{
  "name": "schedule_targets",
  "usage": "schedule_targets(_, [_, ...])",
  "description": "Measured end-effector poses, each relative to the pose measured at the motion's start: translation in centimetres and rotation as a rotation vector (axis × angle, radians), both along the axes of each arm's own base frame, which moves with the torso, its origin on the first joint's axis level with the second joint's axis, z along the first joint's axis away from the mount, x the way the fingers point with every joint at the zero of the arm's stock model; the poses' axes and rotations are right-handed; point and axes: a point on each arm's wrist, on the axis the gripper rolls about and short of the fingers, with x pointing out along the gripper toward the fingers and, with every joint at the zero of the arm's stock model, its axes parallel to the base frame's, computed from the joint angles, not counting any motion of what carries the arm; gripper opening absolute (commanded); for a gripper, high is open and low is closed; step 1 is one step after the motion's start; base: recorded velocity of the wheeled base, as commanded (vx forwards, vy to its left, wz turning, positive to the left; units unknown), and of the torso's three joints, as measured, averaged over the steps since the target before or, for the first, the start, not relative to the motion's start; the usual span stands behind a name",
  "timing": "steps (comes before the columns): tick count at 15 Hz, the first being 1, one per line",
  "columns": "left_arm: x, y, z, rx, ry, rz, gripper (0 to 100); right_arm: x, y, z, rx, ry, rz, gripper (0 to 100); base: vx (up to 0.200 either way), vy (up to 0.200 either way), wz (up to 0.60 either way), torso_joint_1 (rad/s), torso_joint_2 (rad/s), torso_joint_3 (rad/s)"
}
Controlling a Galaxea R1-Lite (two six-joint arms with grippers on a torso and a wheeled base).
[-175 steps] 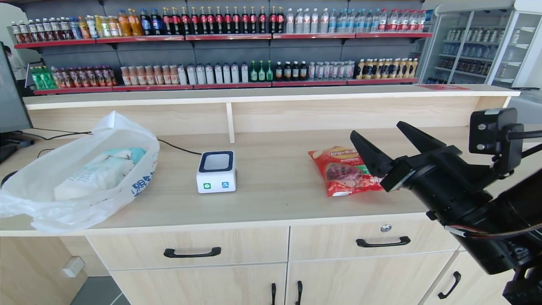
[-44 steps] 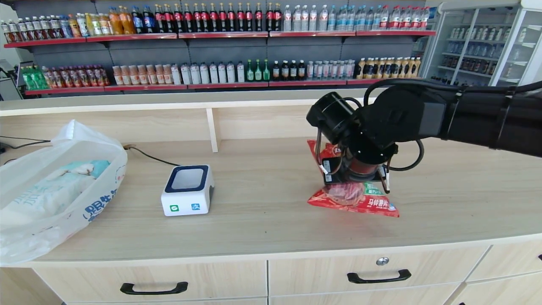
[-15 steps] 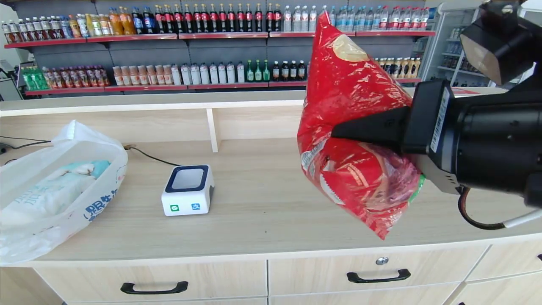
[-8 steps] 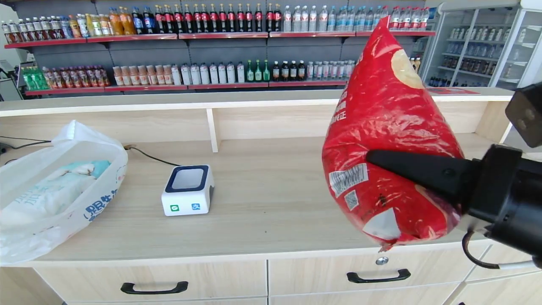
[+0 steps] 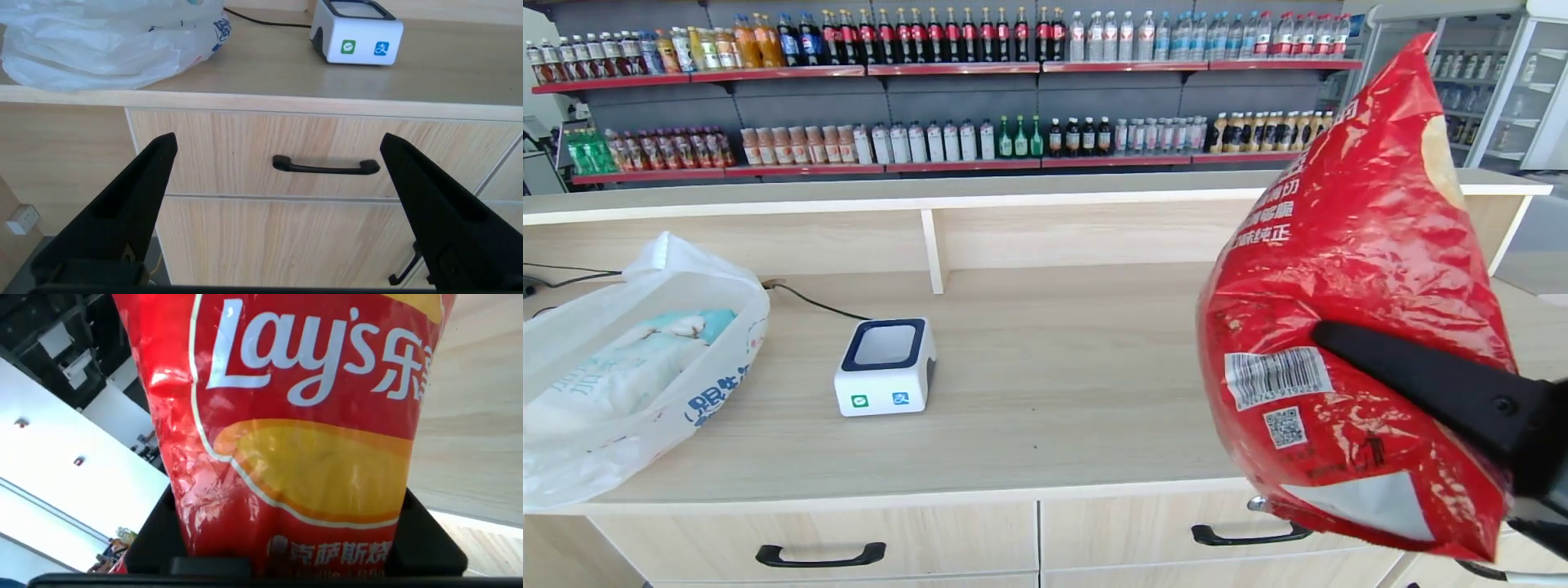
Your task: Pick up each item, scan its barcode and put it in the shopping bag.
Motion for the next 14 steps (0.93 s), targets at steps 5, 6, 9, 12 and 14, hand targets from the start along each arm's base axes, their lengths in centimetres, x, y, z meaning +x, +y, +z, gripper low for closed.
schedule_targets(5, [0.0,0.0,0.0,0.000,0.000,0.000,100,-0.8,0.0,0.3,0.035,-0.025,0.075,0,0.000,0.000,0.00,0.000,0.00,0.000])
schedule_targets(6, [0.0,0.0,0.0,0.000,0.000,0.000,100,-1.0,0.0,0.4,0.044,-0.037,0.113,0,0.000,0.000,0.00,0.000,0.00,0.000])
schedule_targets(9, [0.0,0.0,0.0,0.000,0.000,0.000,100,-1.2,0.0,0.5,0.097,-0.043,0.179,0,0.000,0.000,0.00,0.000,0.00,0.000])
schedule_targets(12, [0.0,0.0,0.0,0.000,0.000,0.000,100,-1.4,0.1,0.5,0.133,-0.022,0.262,0,0.000,0.000,0.00,0.000,0.00,0.000])
schedule_targets(14, [0.0,0.0,0.0,0.000,0.000,0.000,100,-1.6,0.1,0.3,0.136,-0.026,0.291,0,0.000,0.000,0.00,0.000,0.00,0.000])
